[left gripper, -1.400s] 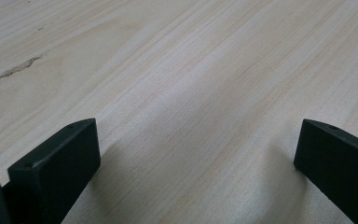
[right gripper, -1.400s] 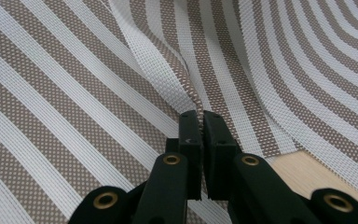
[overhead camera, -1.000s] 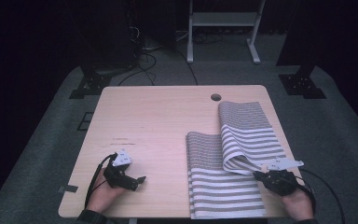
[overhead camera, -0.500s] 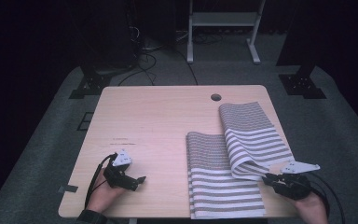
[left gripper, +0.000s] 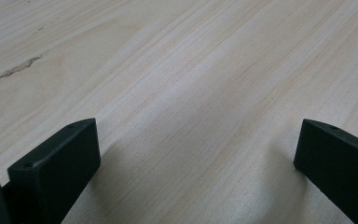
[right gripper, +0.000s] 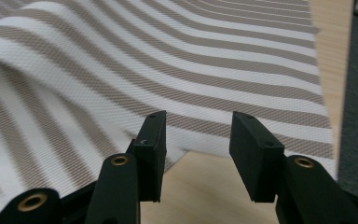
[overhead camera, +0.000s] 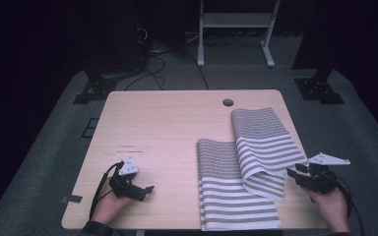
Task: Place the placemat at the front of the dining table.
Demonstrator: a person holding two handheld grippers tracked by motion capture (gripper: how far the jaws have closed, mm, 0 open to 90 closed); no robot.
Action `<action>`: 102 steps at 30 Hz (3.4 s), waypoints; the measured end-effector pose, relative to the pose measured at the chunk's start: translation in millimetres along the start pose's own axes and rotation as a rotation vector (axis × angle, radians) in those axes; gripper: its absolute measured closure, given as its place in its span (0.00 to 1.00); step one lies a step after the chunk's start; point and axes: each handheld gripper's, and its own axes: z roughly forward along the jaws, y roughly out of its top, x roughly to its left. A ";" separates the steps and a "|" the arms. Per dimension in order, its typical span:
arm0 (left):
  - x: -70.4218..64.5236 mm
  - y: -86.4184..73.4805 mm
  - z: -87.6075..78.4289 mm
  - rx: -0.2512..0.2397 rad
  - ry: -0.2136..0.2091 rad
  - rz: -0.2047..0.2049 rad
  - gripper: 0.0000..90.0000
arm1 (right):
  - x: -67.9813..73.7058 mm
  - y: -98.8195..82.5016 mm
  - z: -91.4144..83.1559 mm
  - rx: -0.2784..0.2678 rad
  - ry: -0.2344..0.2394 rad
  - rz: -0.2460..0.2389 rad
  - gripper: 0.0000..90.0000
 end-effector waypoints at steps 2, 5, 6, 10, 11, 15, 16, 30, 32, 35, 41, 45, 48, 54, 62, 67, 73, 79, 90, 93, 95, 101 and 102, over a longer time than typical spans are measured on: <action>0.0 0.0 -0.1 0.001 0.000 0.000 0.00 | -4.4 1.4 2.8 0.001 -0.019 0.008 0.61; 0.0 0.1 -0.1 0.001 0.000 0.001 0.00 | -18.9 4.0 12.7 0.016 -0.068 0.025 0.61; 0.0 0.0 0.0 0.000 0.000 0.000 0.00 | -22.9 4.1 15.5 0.021 -0.080 0.028 0.61; 0.0 0.1 -0.1 0.002 0.000 0.001 0.00 | -38.4 4.1 23.5 0.036 -0.110 0.057 0.58; 0.0 0.1 -0.1 0.002 0.000 0.001 0.00 | -42.9 4.0 24.6 0.037 -0.120 0.066 0.56; 0.0 0.0 0.0 0.000 0.000 0.000 0.00 | -51.5 2.7 27.4 0.043 -0.133 0.083 0.54; 0.0 0.0 -0.1 0.001 0.000 0.000 0.00 | -52.5 2.0 28.5 0.050 -0.134 0.084 0.53; 0.0 0.0 0.0 0.000 0.000 0.000 0.00 | -54.9 -5.2 33.4 0.067 -0.131 0.103 0.52; 0.0 0.0 0.0 0.001 0.000 0.000 0.00 | -52.8 -4.6 33.1 0.069 -0.130 0.100 0.61; 0.0 0.0 0.0 0.000 0.000 0.001 0.00 | -43.5 -3.4 33.4 0.069 -0.118 0.058 0.85; 0.0 0.0 0.0 0.000 0.000 0.000 0.00 | -43.0 -2.7 33.5 0.073 -0.167 0.027 0.60; 0.0 0.0 0.0 0.000 0.000 0.000 0.00 | -51.8 -5.0 33.1 0.069 -0.157 0.087 0.48; 0.0 0.0 0.0 0.000 0.000 0.000 0.00 | -54.0 -6.2 33.4 0.062 -0.147 0.105 0.47; 0.0 0.0 -0.1 0.001 0.000 0.001 0.00 | -54.5 -7.6 33.0 0.056 -0.139 0.127 0.48; 0.0 0.0 0.0 0.000 0.000 0.001 0.00 | -48.8 -7.0 32.3 0.050 -0.105 0.101 0.74; 0.0 0.1 -0.1 0.001 0.000 0.001 0.00 | -42.7 -4.6 33.7 0.057 -0.093 0.090 0.95; 0.0 0.0 0.0 0.000 0.000 0.000 0.00 | -45.5 -0.7 26.2 0.016 -0.084 0.110 0.96; 0.0 0.0 -0.1 0.001 0.000 0.000 0.00 | -37.6 9.4 14.8 -0.034 -0.090 0.077 0.96; 0.0 0.0 0.0 0.000 0.000 0.000 0.00 | -18.1 34.3 -2.2 -0.101 -0.111 0.002 0.96; -0.1 0.0 -0.1 0.001 -0.001 -0.002 0.00 | -11.4 39.3 -2.7 -0.108 -0.107 -0.019 0.96; -0.1 0.0 0.0 0.000 0.000 -0.001 0.00 | -6.6 42.8 -3.0 -0.114 -0.102 -0.032 0.96; 0.0 0.0 -0.2 0.002 -0.001 -0.001 0.00 | 6.1 53.0 -4.9 -0.137 -0.081 -0.062 0.96; 0.0 0.0 -0.2 0.002 0.000 0.000 0.00 | 8.5 54.9 -5.0 -0.142 -0.075 -0.067 0.96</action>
